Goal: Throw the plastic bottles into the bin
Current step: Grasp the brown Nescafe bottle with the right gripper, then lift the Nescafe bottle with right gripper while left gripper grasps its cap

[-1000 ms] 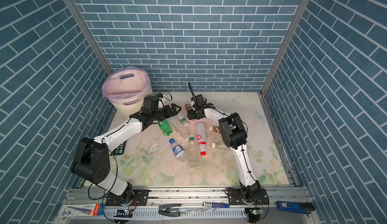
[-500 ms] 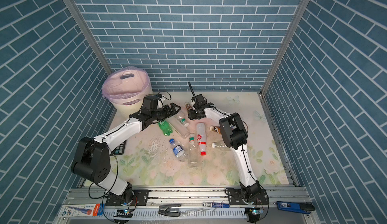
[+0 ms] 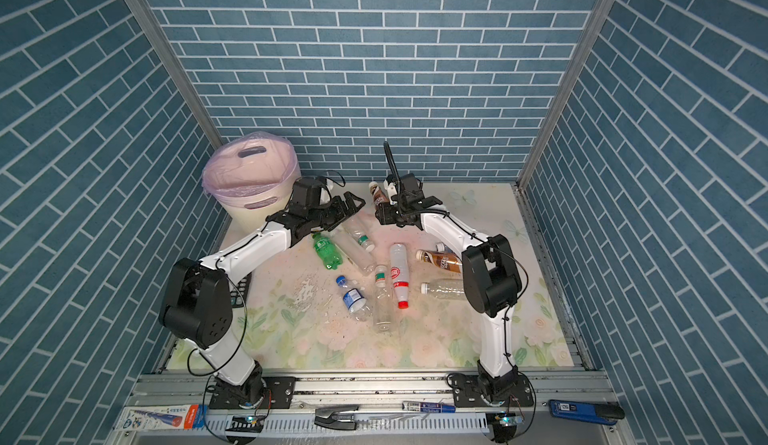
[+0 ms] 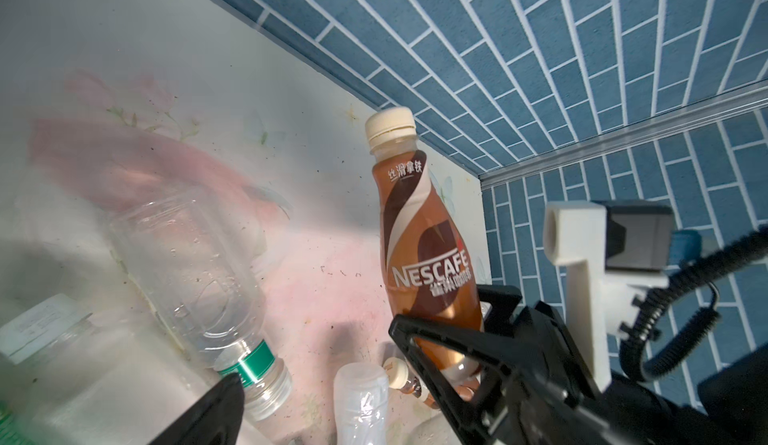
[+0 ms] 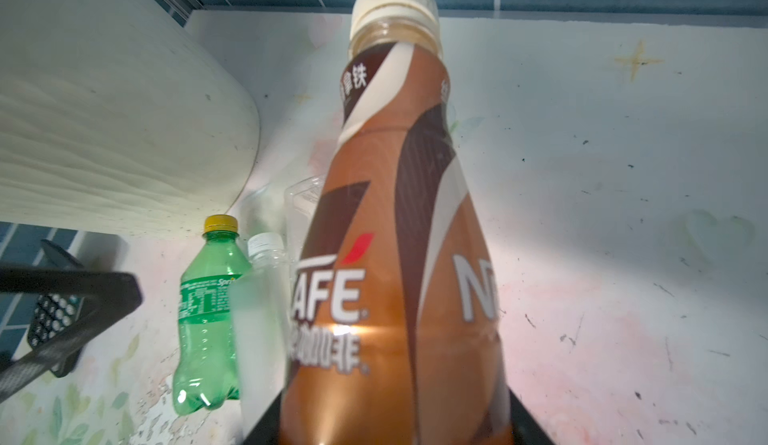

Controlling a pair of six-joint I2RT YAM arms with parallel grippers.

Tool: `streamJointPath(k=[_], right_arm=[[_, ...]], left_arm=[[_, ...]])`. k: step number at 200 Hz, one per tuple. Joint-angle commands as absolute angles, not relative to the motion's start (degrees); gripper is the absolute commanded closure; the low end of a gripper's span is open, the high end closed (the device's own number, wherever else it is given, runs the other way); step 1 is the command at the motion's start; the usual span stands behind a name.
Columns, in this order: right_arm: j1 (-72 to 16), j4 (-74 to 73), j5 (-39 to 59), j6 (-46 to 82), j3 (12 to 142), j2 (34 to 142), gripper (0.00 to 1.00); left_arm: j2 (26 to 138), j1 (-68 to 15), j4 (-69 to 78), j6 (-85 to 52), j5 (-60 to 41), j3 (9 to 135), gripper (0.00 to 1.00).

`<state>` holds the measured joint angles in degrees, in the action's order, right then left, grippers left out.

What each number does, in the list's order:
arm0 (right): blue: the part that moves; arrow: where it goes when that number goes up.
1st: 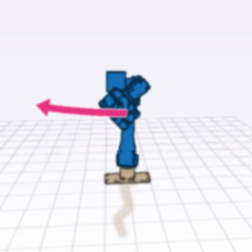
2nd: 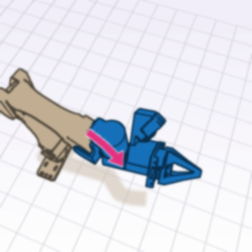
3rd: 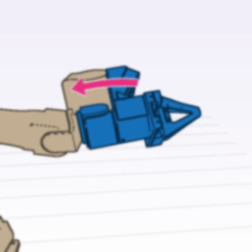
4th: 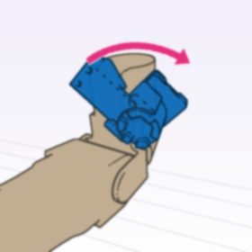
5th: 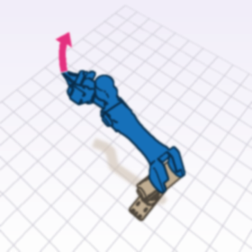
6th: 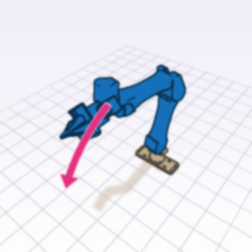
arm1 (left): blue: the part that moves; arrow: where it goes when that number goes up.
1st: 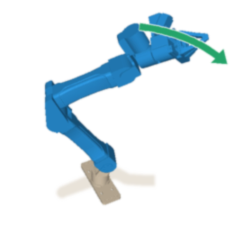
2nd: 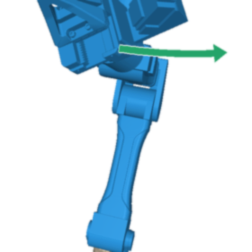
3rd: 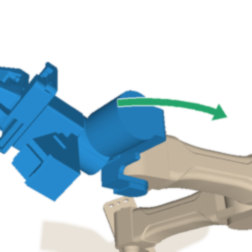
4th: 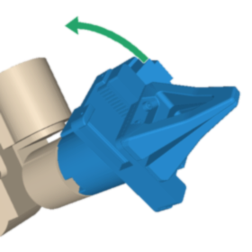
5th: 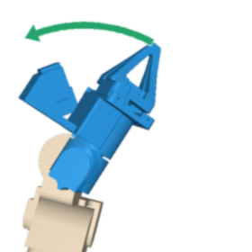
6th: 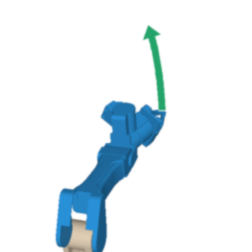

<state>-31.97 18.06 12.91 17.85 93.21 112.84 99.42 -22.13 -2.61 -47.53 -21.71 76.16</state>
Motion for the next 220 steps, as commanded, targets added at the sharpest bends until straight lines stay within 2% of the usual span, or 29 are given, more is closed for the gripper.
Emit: streamJointPath(k=[1, 84, 134, 180, 220], right_arm=[[-31.97, 16.84, 13.44, 19.16, 89.66, 108.52, 0.52], [-31.98, 13.30, 15.85, 19.17, 81.68, 97.76, 0.52], [-31.99, 11.70, 17.29, 17.58, 78.96, 93.77, 0.52], [-32.08, 10.51, 18.05, 17.62, 77.63, 92.49, 0.53], [-32.19, 9.71, 18.87, 17.49, 76.99, 92.03, 0.53]], left_arm=[[101.67, -23.37, -2.00, -49.17, -20.44, 80.59, 0.01], [110.57, -26.27, -1.84, -51.58, -18.65, 93.73, 0.01], [113.83, -27.33, -2.63, -51.38, -17.93, 99.13, 0.14], [114.93, -28.04, -2.37, -51.08, -17.86, 100.63, 0.39], [115.34, -28.26, -2.46, -50.67, -17.32, 100.99, 0.51]])
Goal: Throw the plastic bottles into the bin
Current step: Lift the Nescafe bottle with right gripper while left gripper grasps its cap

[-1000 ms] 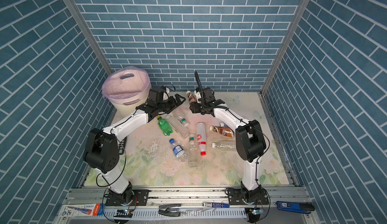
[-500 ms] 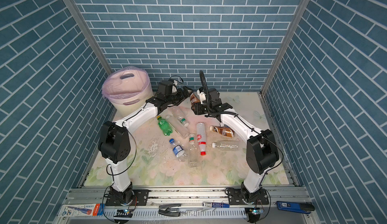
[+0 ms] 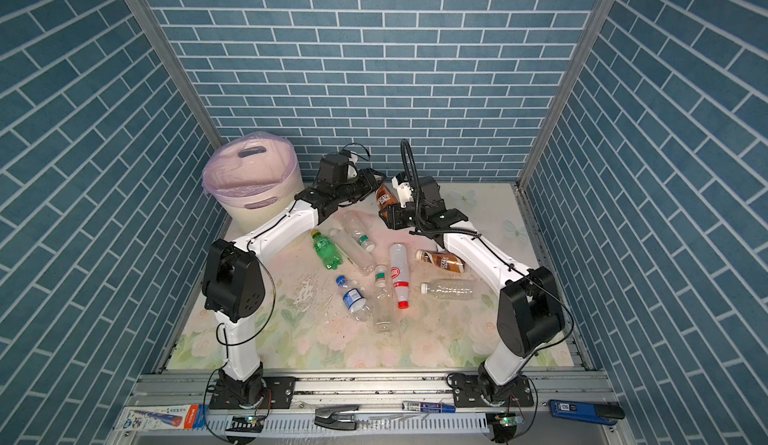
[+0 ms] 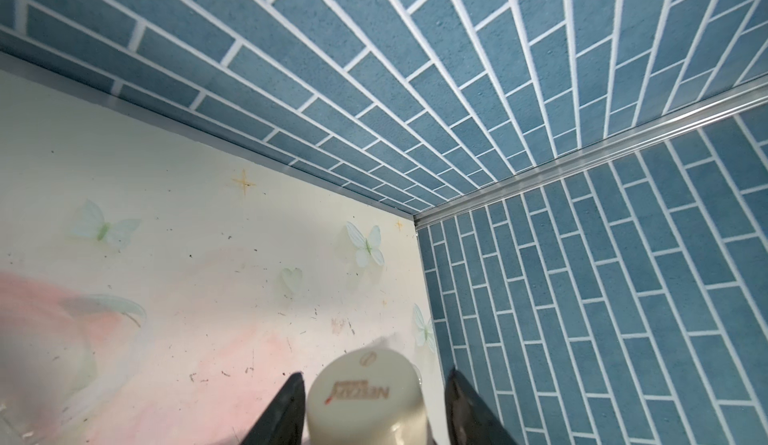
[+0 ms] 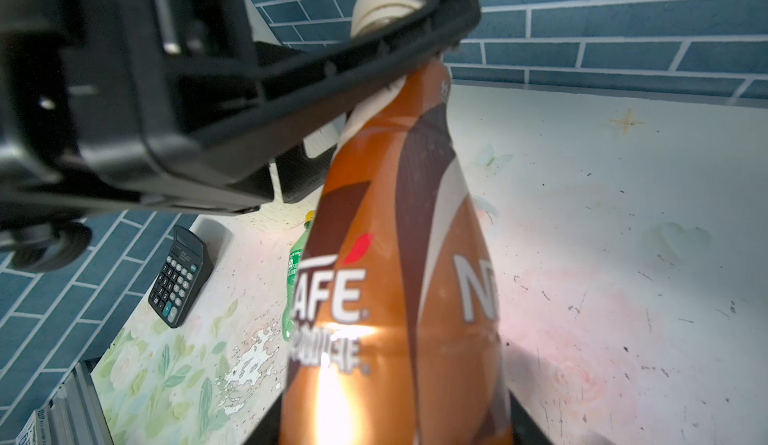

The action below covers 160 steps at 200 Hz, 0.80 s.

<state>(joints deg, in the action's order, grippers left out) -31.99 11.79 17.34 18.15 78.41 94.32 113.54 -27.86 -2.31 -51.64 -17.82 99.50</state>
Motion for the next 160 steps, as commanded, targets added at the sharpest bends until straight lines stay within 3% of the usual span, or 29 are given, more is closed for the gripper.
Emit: streamJointPath(k=[1, 37, 160], right_arm=[[-32.18, 9.64, 18.93, 17.49, 76.99, 92.07, 0.53], [-32.17, 9.37, 19.20, 17.32, 76.55, 91.90, 0.53], [-32.44, 9.13, 19.95, 17.31, 75.94, 91.33, 0.33]], left_arm=[[115.37, -28.28, -2.46, -50.69, -17.41, 100.99, 0.51], [115.42, -28.22, -2.37, -50.06, -17.24, 101.34, 0.66], [113.46, -28.05, -5.06, -45.53, -14.76, 101.93, 0.71]])
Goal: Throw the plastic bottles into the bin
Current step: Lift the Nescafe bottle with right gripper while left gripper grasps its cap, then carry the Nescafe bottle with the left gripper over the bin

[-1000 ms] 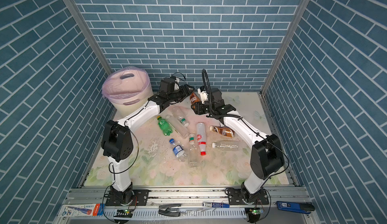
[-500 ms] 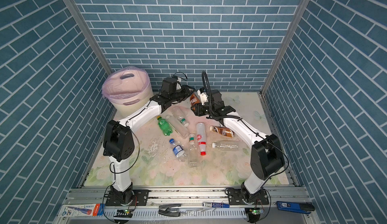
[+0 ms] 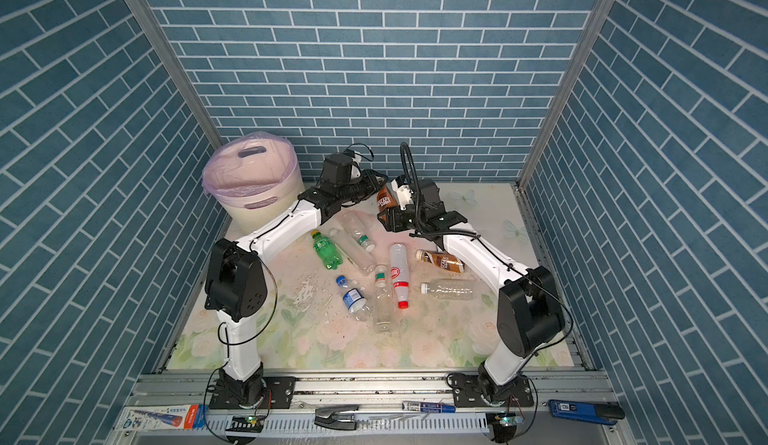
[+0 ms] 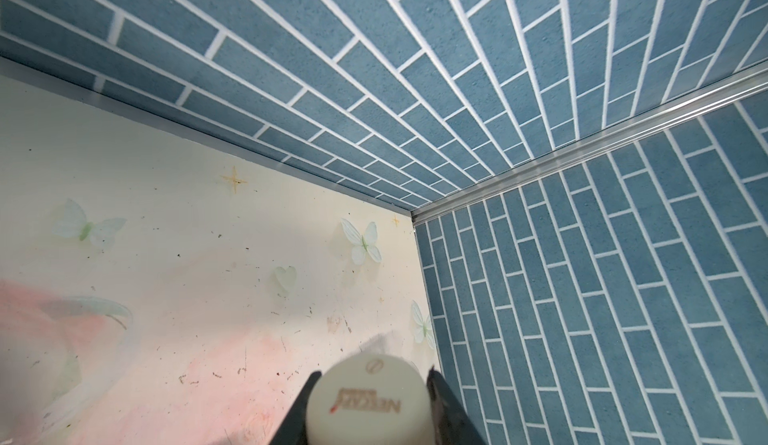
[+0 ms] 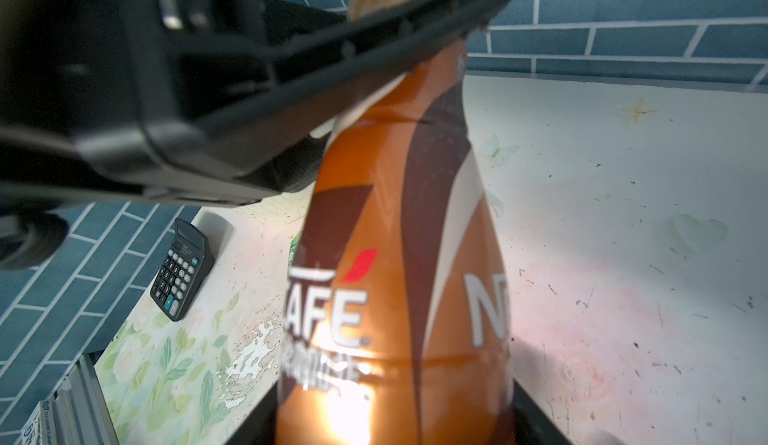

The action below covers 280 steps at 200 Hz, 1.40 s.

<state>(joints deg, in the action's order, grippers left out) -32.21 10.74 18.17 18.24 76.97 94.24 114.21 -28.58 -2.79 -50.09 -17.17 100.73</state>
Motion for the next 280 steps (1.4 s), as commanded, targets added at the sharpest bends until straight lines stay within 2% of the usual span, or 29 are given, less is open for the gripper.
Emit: streamJointPath(k=[1, 108, 168, 228, 280], right_arm=[[-32.43, 9.09, 19.95, 17.31, 75.94, 91.37, 0.33], [-32.86, 8.97, 19.66, 17.32, 78.09, 88.05, 0.15], [-36.48, 7.95, 19.75, 15.40, 86.79, 89.63, 0.04], [-39.44, 4.31, 23.38, 12.23, 93.08, 90.62, 0.01], [-40.64, 4.19, 25.91, 10.66, 99.03, 92.67, 0.01]], left_arm=[[113.46, -28.05, -5.12, -45.48, -14.76, 101.94, 0.71], [107.23, -25.56, -12.34, -34.54, -8.38, 108.64, 0.71], [101.25, -24.34, -17.13, -23.34, 1.48, 114.27, 0.71], [92.88, -19.67, -11.31, -13.13, 13.51, 112.02, 0.71], [88.39, -10.70, -3.39, -10.31, 13.36, 112.11, 0.71]])
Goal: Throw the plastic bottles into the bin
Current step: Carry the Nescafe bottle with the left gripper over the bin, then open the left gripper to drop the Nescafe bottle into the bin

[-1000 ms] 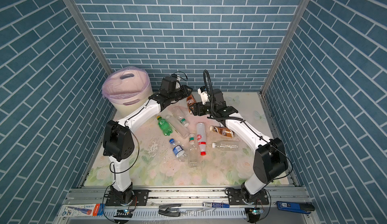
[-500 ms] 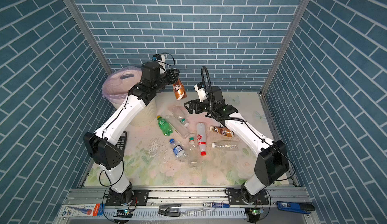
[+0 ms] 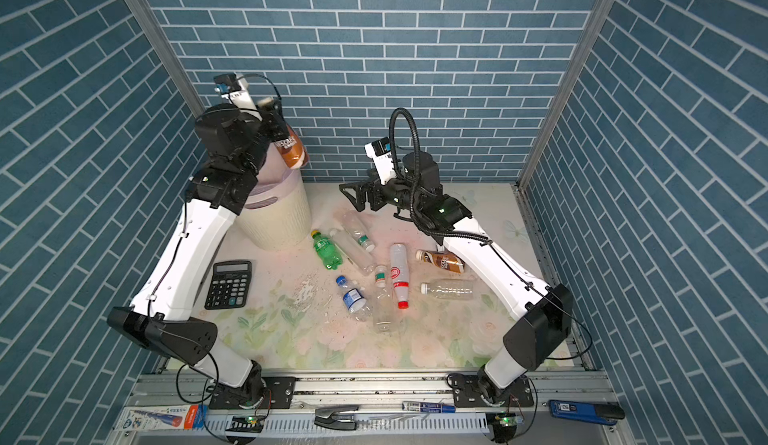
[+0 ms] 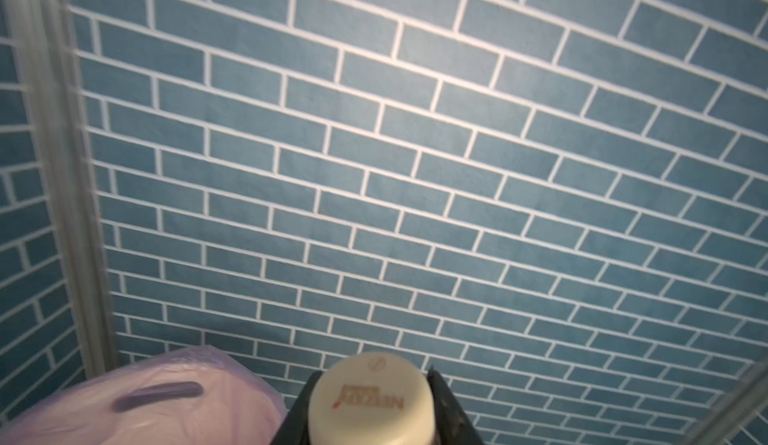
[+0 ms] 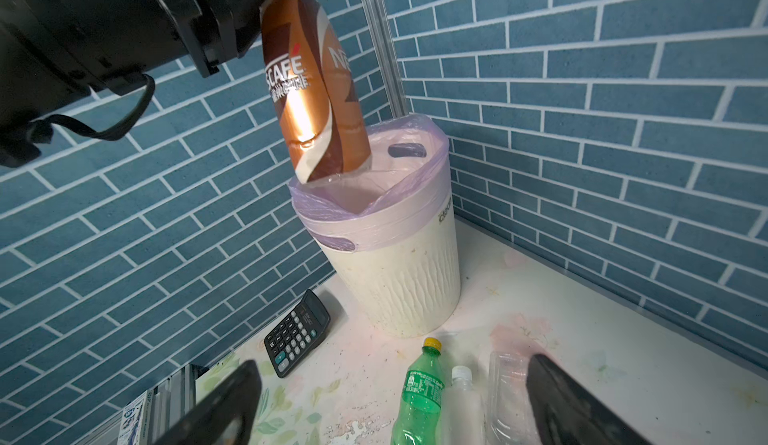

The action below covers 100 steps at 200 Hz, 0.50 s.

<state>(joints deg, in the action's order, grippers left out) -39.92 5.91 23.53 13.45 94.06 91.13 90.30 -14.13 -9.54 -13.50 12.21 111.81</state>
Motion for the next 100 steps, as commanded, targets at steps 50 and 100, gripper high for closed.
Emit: streamJointPath(k=[50, 100], right_arm=[[-41.62, 4.92, 26.82, 10.11, 101.99, 94.73, 0.01], [-41.66, 5.29, 26.28, 11.06, 101.77, 96.57, 0.01]], left_arm=[[86.47, -8.35, 4.57, -2.70, 12.08, 115.06, 0.72], [90.48, -5.35, -2.04, -5.11, 12.07, 117.38, 0.71]])
